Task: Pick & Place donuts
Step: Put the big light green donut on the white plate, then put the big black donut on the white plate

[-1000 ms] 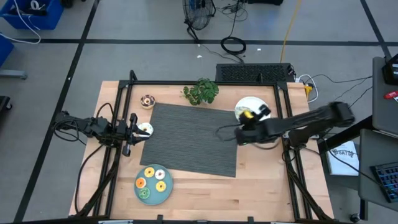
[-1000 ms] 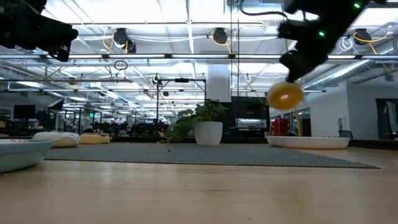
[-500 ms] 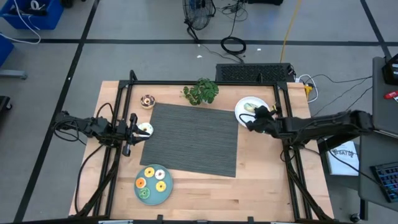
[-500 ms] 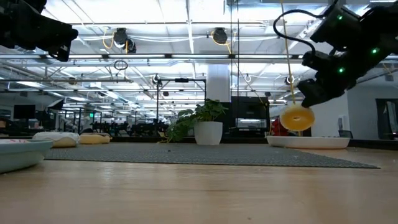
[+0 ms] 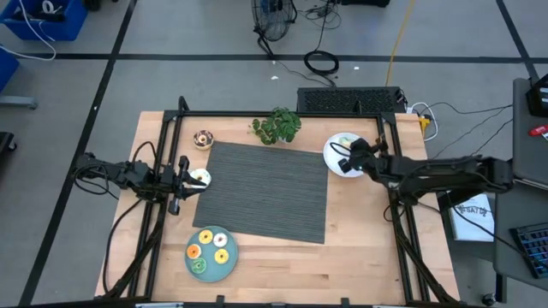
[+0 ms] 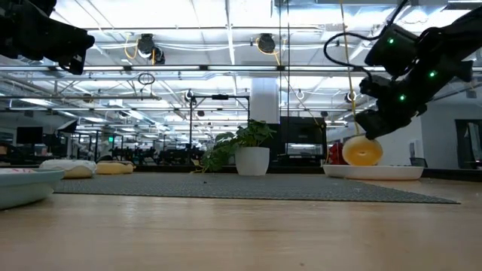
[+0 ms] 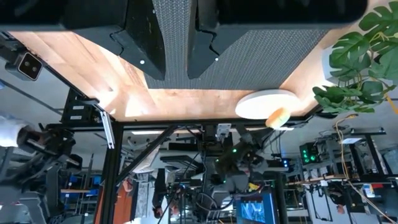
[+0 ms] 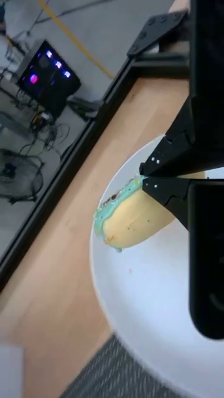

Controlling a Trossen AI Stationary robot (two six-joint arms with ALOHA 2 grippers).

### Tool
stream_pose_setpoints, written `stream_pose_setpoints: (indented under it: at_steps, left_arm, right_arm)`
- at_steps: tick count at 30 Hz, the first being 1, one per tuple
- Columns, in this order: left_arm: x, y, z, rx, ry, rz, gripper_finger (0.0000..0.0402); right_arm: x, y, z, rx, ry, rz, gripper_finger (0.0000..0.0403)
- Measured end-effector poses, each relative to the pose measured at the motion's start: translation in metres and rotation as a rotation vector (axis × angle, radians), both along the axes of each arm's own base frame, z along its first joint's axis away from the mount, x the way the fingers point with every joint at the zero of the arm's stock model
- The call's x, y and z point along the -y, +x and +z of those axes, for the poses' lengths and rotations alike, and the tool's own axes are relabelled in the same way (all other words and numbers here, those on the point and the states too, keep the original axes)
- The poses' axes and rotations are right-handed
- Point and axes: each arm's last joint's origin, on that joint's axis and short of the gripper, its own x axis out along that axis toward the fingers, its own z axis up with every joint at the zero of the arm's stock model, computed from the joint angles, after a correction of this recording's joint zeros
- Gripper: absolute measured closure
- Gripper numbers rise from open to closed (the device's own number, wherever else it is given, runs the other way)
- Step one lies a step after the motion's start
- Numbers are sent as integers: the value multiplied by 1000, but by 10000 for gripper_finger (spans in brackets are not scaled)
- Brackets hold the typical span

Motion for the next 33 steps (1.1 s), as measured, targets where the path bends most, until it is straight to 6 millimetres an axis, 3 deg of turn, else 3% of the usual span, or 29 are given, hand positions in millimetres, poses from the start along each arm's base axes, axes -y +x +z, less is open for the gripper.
stream_pose_setpoints:
  at_steps: [10, 21, 25, 33]
  left_arm:
    - [0, 0, 0, -1, 0, 0, 332]
    - [0, 0, 0, -1, 0, 0, 332]
    - [0, 0, 0, -1, 0, 0, 332]
    - [0, 0, 0, -1, 0, 0, 332]
  right_arm:
    - [19, 5, -14, -50, 54, -32, 403]
    - [23, 14, -18, 5, 78, 8, 391]
    - [23, 16, -18, 37, 102, 34, 347]
    - [24, 16, -16, 84, 72, -31, 216]
